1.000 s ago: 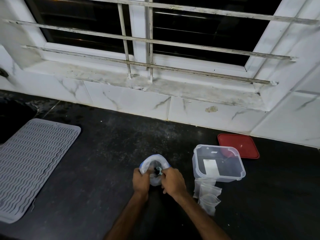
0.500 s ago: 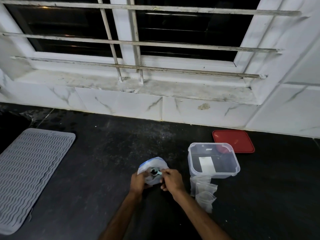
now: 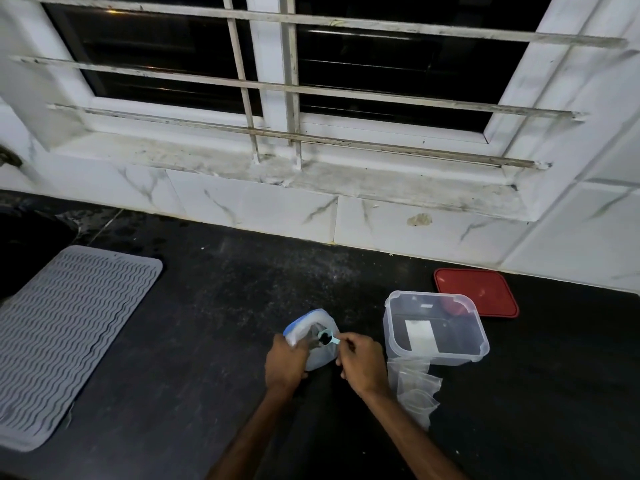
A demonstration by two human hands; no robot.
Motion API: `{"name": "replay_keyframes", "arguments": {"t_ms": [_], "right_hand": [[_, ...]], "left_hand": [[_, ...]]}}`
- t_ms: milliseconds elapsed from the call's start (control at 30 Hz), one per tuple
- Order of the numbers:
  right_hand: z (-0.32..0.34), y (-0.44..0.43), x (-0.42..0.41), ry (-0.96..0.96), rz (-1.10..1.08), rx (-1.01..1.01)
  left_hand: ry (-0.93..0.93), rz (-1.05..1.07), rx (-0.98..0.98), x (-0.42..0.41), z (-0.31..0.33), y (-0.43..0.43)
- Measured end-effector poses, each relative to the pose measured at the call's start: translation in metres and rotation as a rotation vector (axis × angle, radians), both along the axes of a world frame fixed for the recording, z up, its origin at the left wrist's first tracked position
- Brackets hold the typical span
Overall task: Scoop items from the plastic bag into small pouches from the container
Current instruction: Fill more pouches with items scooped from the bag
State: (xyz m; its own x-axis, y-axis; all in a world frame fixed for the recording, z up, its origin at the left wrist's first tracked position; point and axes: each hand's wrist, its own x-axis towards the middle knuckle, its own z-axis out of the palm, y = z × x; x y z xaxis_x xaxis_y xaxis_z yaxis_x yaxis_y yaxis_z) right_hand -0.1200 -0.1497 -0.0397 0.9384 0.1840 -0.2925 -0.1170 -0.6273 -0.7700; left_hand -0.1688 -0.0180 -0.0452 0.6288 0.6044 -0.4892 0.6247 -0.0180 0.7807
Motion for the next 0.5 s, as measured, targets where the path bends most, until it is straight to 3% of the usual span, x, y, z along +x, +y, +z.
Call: {"name": "replay_keyframes", "arguments": {"t_ms": [200, 500], "right_hand": [[0.001, 0.011, -0.006, -0.128, 0.12, -0.165], [-0.004, 0.008, -0.003, -0.245, 0.183, -0.476]], "left_hand": [[0.076, -0.08, 0.047, 0.001, -0.019, 0.008], [-0.017, -0.026, -0.116, 0.001, -0.005, 0.011]]}}
